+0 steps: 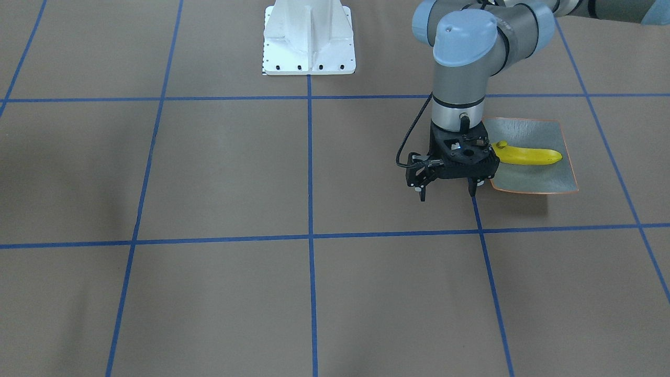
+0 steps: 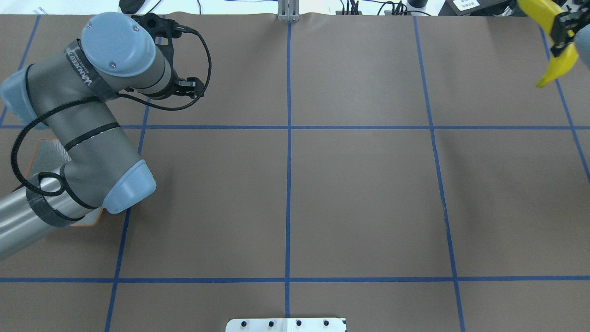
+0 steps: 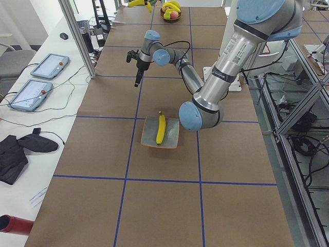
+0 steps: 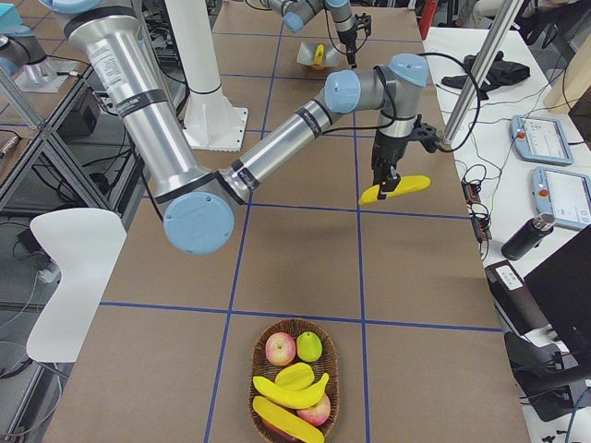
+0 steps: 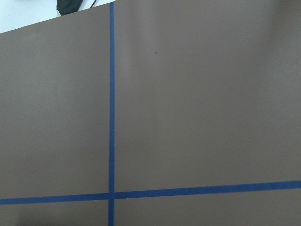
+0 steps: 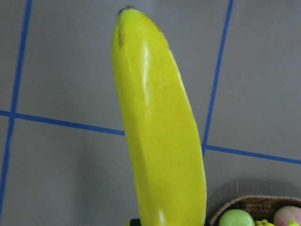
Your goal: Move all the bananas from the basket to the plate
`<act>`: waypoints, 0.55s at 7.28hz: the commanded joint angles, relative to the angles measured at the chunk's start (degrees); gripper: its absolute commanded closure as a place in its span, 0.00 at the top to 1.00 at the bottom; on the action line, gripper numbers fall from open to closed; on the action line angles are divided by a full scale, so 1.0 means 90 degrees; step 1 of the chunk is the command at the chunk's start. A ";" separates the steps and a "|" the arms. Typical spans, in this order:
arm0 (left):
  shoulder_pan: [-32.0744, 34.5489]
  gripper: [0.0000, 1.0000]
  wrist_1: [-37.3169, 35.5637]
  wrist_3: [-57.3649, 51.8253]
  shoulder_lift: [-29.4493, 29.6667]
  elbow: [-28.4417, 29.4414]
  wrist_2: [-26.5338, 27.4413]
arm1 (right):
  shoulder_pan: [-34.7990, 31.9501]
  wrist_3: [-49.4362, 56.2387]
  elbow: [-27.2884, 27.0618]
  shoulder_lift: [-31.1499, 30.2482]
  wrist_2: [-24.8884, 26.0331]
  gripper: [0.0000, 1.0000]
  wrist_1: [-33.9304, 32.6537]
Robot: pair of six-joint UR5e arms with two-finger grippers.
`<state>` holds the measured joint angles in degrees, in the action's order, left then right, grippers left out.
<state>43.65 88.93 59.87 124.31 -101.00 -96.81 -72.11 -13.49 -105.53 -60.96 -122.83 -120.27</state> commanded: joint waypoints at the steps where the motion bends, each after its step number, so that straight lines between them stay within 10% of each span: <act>1: 0.0022 1.00 0.1684 0.1941 0.0006 0.0294 -0.0666 | 0.1220 -0.2203 -0.0391 0.0240 -0.0151 0.00 0.1035; 4: 0.0023 1.00 0.3628 0.4714 0.0025 0.0314 -0.0884 | 0.2112 -0.3353 -0.0998 0.0288 -0.0132 0.00 0.1370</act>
<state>43.90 113.83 91.25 124.45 -98.32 -104.14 -56.19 -40.01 -112.67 -58.64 -124.02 -109.35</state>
